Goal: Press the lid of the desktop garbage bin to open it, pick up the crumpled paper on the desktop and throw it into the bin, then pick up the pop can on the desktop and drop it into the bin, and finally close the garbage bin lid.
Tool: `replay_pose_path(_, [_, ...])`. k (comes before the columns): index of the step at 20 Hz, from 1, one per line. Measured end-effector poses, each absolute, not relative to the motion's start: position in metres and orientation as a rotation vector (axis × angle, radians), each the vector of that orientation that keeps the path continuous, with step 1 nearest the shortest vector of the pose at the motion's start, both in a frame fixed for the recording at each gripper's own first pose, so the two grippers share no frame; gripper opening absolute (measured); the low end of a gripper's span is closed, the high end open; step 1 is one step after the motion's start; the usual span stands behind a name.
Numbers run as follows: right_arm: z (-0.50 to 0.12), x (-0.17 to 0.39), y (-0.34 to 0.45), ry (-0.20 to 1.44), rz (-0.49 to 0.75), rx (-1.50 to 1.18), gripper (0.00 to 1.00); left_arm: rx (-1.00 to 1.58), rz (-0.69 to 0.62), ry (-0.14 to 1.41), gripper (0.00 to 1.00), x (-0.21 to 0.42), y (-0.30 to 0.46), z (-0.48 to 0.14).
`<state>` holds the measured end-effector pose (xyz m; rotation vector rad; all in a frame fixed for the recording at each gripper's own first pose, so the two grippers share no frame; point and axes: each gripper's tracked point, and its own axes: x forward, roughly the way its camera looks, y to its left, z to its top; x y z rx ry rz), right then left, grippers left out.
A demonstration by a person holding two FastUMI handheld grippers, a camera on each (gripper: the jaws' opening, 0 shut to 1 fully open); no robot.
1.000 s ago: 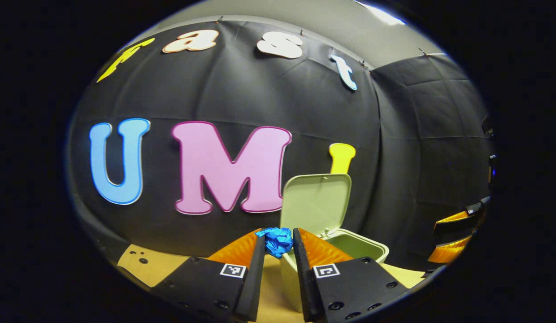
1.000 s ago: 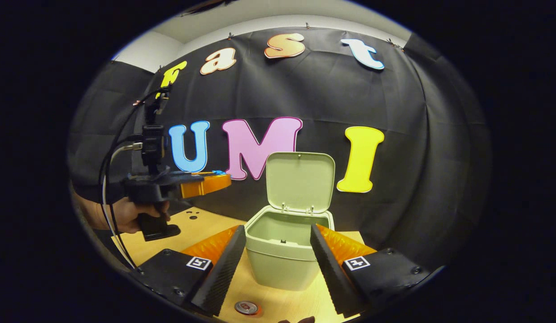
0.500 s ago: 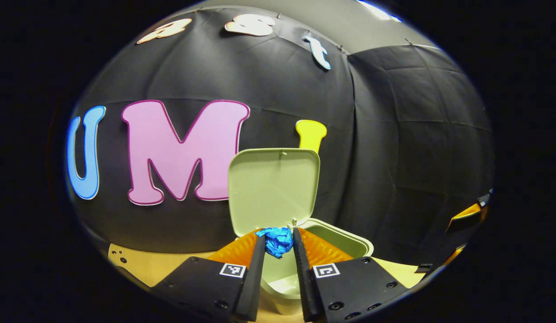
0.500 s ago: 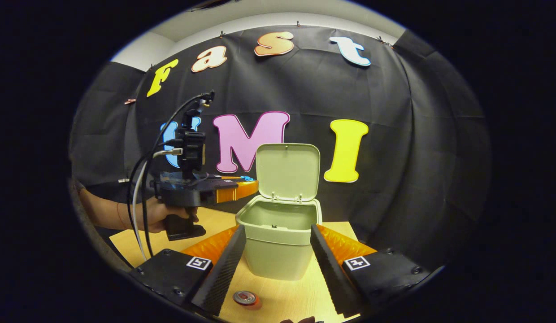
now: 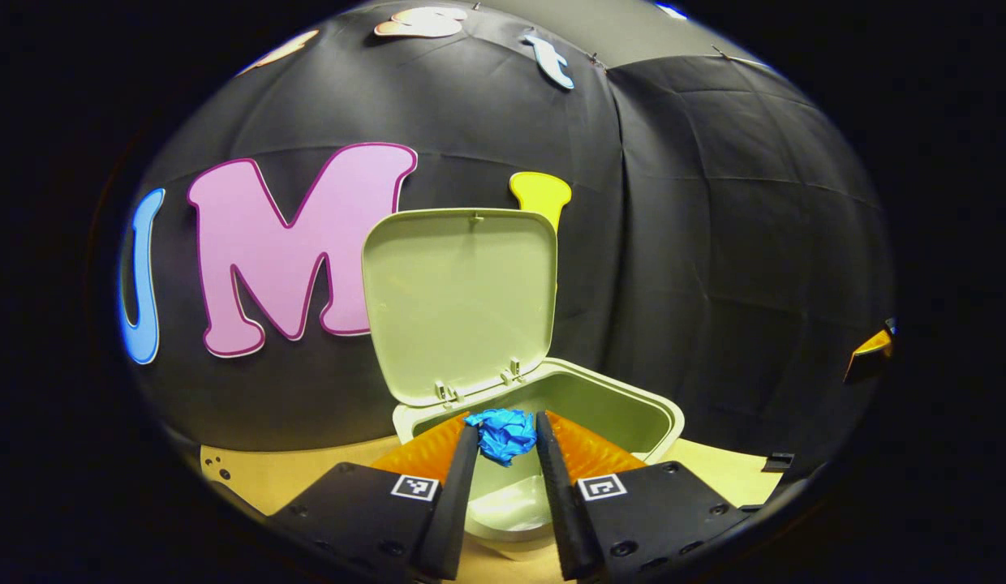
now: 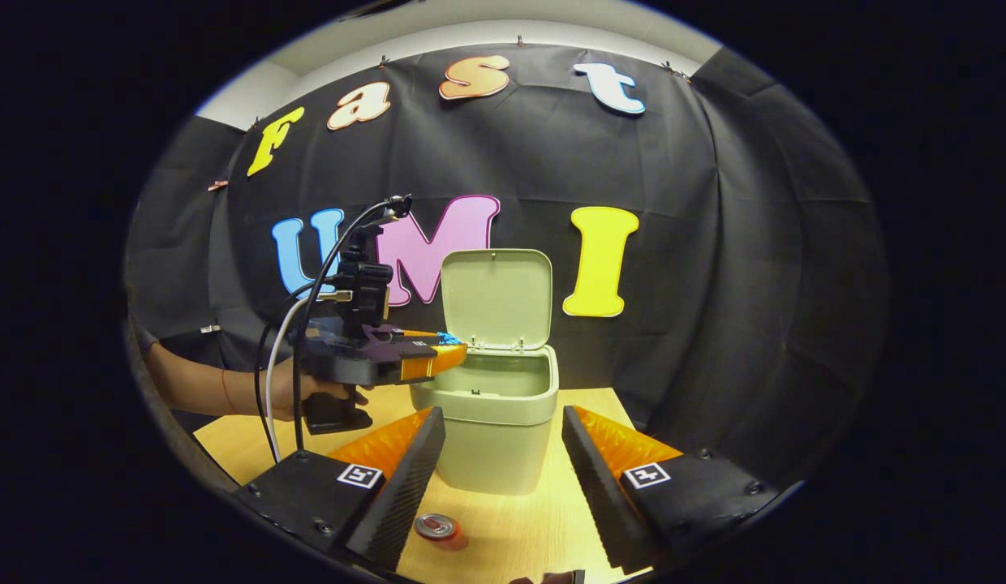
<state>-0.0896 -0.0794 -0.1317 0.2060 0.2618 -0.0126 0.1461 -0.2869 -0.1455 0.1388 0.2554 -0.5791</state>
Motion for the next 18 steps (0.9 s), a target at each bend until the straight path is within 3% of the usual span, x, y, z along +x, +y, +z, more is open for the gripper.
replay_pose_path(5, [-0.136, -0.089, -0.075, 0.276, -0.004, 0.208, 0.95, 0.14, -0.572, 0.264, 0.6, 0.147, -0.284, -0.149])
replay_pose_path(13, [-0.15, -0.086, -0.044, 0.309, 0.098, 0.237, 0.95, 0.129, -0.538, 0.241, 0.97, 0.137, -0.261, -0.135])
replay_pose_path(18, [-0.178, -0.093, -0.018, 0.374, 0.167, 0.205, 0.95, 0.145, -0.489, 0.203, 0.98, 0.123, -0.231, -0.11])
